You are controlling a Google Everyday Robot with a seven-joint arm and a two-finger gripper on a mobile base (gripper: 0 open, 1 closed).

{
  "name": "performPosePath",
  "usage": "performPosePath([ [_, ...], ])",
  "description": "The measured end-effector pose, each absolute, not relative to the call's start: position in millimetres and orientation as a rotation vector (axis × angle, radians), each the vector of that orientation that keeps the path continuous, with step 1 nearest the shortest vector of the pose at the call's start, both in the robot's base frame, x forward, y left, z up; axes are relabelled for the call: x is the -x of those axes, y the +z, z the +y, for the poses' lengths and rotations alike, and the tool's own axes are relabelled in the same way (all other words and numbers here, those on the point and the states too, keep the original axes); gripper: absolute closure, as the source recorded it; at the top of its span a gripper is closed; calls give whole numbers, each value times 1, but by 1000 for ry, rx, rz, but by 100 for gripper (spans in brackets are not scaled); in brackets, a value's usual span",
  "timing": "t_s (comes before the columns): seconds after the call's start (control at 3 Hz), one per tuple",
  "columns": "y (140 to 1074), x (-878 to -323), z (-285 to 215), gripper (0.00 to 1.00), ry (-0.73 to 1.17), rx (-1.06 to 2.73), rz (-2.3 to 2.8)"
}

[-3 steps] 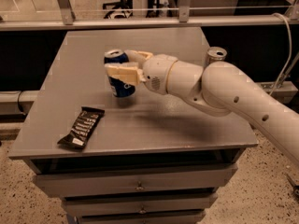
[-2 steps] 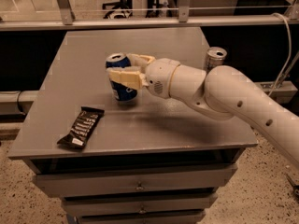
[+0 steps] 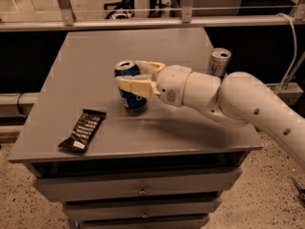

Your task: Place pepsi can upright

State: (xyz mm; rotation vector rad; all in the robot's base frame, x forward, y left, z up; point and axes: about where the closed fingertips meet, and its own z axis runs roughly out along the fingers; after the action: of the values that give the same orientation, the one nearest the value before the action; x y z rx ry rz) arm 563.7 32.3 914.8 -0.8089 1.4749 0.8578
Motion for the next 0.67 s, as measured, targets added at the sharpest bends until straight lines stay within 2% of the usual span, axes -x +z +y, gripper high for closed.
performPosePath([
  [0.33,912,-553,25,0,859,801,1486],
  [0.67,911,-547,20,0,856,796,1495],
])
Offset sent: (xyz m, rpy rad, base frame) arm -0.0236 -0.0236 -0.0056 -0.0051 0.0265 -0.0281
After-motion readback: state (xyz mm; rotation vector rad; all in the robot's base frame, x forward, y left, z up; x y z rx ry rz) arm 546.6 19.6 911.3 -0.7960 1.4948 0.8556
